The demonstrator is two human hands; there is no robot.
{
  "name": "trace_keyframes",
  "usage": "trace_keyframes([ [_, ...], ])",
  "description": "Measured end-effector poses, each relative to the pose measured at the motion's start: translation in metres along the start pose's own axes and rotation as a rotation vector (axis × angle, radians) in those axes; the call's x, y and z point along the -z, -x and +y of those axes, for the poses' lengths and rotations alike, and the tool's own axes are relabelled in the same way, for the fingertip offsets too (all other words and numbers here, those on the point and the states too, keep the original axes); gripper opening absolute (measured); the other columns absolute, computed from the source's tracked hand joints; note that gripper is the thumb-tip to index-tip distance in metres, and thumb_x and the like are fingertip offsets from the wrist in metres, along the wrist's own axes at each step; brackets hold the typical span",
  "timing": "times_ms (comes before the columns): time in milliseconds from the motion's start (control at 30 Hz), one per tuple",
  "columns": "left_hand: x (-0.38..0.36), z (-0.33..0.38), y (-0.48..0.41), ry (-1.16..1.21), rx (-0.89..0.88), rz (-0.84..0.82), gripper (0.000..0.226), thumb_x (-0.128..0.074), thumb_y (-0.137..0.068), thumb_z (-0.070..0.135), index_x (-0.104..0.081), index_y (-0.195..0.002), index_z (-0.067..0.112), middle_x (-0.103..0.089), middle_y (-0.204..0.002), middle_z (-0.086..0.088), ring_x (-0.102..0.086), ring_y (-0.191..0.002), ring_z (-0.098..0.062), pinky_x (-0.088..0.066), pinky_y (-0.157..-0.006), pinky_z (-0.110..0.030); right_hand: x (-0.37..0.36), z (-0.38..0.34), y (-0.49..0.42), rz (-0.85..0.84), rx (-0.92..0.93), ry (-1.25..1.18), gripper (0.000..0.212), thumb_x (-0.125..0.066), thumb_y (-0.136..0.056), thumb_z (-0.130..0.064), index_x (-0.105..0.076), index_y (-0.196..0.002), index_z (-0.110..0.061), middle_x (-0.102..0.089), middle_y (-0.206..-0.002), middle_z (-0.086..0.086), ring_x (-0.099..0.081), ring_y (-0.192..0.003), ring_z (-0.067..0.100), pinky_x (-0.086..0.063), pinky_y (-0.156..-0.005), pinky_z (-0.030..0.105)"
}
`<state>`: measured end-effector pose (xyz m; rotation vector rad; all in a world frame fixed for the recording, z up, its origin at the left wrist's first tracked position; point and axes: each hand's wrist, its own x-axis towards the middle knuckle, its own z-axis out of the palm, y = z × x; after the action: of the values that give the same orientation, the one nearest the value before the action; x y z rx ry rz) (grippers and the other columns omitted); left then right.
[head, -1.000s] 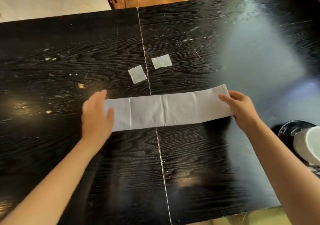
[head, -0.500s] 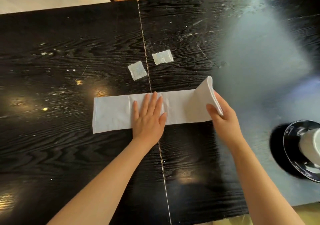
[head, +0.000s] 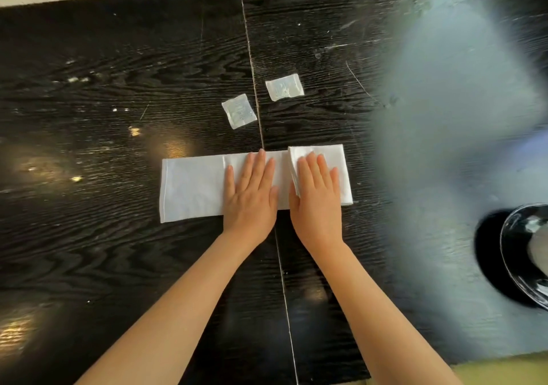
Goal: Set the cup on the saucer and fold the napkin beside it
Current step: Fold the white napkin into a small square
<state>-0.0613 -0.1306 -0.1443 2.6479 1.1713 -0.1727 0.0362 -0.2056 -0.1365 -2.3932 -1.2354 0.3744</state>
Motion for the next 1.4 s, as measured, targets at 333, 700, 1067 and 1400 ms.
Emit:
trace_keyframes([
  [333, 0.019, 0.026, -0.012, 0.390, 0.058, 0.182, 0.054, -0.009, -0.098, 0.035, -0.015, -0.149, 0.019, -0.009, -0.159, -0.001, 0.001, -0.146, -0.013, 0.008, -0.118, -0.036, 0.045, 0.031, -0.025, 0.063, -0.003, -0.238, 0.047, -0.025, -0.100, -0.027, -0.036, -0.140, -0.007, -0.036, -0.148, 0.005, -0.023, -0.139, 0.008, -0.011, -0.115, 0.022],
  [700, -0.009, 0.053, -0.023, 0.018, 0.049, 0.024, 0.055, -0.007, -0.099, 0.036, 0.014, -0.147, 0.019, 0.018, -0.157, 0.002, 0.015, -0.145, -0.015, 0.006, -0.117, -0.049, 0.020, 0.061, -0.032, -0.152, 0.164, 0.338, 0.068, -0.008, -0.093, -0.046, -0.005, -0.148, -0.007, 0.000, -0.158, 0.011, 0.006, -0.145, 0.020, 0.006, -0.119, 0.040],
  [1067, -0.006, 0.052, -0.023, 0.002, 0.042, 0.003, 0.057, -0.003, -0.096, 0.035, 0.014, -0.148, 0.018, 0.020, -0.157, 0.002, 0.016, -0.145, -0.015, 0.007, -0.117, -0.049, 0.046, 0.076, -0.024, -0.142, 0.080, 0.366, 0.063, -0.001, -0.092, -0.043, 0.001, -0.148, -0.014, 0.005, -0.158, 0.003, 0.014, -0.143, 0.014, 0.013, -0.116, 0.038],
  [1400, -0.003, 0.040, -0.025, -0.028, -0.026, -0.041, 0.055, -0.007, -0.099, 0.035, 0.016, -0.147, 0.021, 0.020, -0.157, 0.003, 0.018, -0.144, -0.013, 0.009, -0.117, -0.046, 0.026, 0.065, -0.034, -0.248, 0.280, 0.326, 0.066, -0.013, -0.093, -0.054, 0.003, -0.148, -0.020, 0.005, -0.158, 0.005, 0.012, -0.144, 0.016, 0.007, -0.118, 0.038],
])
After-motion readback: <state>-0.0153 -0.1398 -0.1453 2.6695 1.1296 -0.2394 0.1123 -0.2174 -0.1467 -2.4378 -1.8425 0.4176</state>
